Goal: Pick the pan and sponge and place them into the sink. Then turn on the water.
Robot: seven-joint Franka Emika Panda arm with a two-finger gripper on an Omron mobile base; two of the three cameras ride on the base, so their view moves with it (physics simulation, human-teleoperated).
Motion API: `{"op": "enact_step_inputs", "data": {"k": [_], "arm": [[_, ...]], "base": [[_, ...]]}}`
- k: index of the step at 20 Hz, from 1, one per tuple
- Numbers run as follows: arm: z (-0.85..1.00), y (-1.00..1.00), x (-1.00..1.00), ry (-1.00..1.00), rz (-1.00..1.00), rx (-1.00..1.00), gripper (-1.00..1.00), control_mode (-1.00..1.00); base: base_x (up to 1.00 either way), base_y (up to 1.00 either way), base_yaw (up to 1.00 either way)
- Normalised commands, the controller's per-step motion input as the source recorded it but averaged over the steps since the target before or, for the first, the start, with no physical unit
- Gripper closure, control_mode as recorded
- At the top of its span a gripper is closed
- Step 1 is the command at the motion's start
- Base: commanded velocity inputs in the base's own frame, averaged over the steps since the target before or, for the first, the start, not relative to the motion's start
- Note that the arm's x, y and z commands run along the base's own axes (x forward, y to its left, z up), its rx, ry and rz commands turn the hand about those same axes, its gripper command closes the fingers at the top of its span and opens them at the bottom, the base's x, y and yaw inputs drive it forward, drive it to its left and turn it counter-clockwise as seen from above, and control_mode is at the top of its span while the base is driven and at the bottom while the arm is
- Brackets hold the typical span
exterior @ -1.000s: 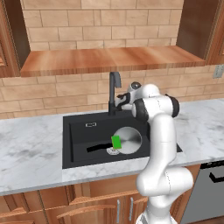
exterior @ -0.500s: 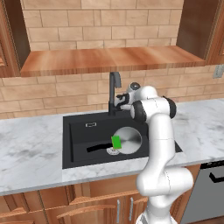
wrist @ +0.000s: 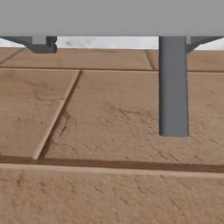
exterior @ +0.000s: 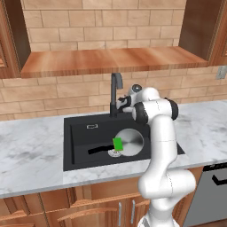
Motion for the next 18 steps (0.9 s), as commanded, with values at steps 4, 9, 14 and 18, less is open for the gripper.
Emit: {"op": "enact_step_inputs", "data": {"k": [4, 9, 14, 18], "arm": [[-0.27, -0.93, 0.00, 0.00, -0.01, 0.00, -1.00, -1.00], [-0.29, -1.00, 0.00, 0.00, -0.02, 0.00, -1.00, -1.00], [-0.26, -1.00, 0.00, 0.00, -0.02, 0.00, -1.00, -1.00], [-0.30, -1.00, 0.00, -0.01, -0.05, 0.00, -1.00, -1.00]], "base": [[0.00, 0.00, 0.00], [0.00, 0.00, 0.00], [0.00, 0.00, 0.00], [0.00, 0.00, 0.00]]}}
